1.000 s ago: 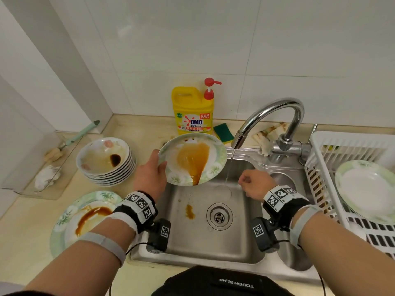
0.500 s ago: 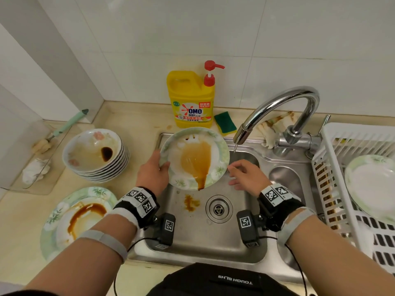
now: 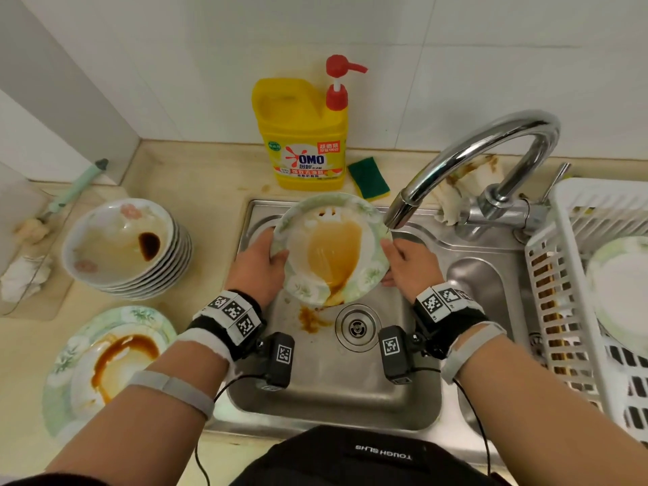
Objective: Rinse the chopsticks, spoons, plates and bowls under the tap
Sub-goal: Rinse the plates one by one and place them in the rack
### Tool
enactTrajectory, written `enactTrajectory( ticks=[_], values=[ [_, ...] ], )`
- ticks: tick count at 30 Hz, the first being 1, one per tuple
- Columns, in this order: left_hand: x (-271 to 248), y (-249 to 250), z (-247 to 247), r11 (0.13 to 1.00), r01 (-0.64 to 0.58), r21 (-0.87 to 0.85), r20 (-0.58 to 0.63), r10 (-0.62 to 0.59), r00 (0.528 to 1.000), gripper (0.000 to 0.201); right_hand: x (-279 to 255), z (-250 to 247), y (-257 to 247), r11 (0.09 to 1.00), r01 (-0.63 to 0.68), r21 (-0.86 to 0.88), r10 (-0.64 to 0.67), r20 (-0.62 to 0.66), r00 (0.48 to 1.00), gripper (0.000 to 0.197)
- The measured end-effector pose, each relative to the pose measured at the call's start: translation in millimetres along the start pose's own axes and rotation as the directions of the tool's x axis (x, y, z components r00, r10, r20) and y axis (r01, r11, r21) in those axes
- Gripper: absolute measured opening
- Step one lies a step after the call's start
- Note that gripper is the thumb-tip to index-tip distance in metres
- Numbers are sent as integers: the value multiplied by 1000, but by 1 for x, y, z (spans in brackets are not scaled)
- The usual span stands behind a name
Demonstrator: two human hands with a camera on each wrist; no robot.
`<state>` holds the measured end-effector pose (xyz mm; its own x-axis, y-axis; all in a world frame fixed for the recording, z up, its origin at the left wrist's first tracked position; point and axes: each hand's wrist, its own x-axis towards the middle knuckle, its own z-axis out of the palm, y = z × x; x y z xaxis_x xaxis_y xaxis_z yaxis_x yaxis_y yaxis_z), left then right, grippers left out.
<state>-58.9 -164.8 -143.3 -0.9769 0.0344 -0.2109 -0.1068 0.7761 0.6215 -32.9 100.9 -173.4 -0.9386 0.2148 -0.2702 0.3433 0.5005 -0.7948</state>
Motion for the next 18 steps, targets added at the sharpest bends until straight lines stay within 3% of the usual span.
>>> enactTrajectory(
  ticks=[7,14,18],
  values=[
    [8,2,-1,1000,-18,18,-6,18,1000,34,4,-5,6,999,14,34,-17,91,996,13],
    [15,-1,1,998,-44,47,23,43,999,19,5,-7,-13,987,-80,138,68,87,994,27],
    [15,-1,3,994,-60,92,32,57,998,19,9,-6,-16,996,-86,-35,88,49,995,45]
  ],
)
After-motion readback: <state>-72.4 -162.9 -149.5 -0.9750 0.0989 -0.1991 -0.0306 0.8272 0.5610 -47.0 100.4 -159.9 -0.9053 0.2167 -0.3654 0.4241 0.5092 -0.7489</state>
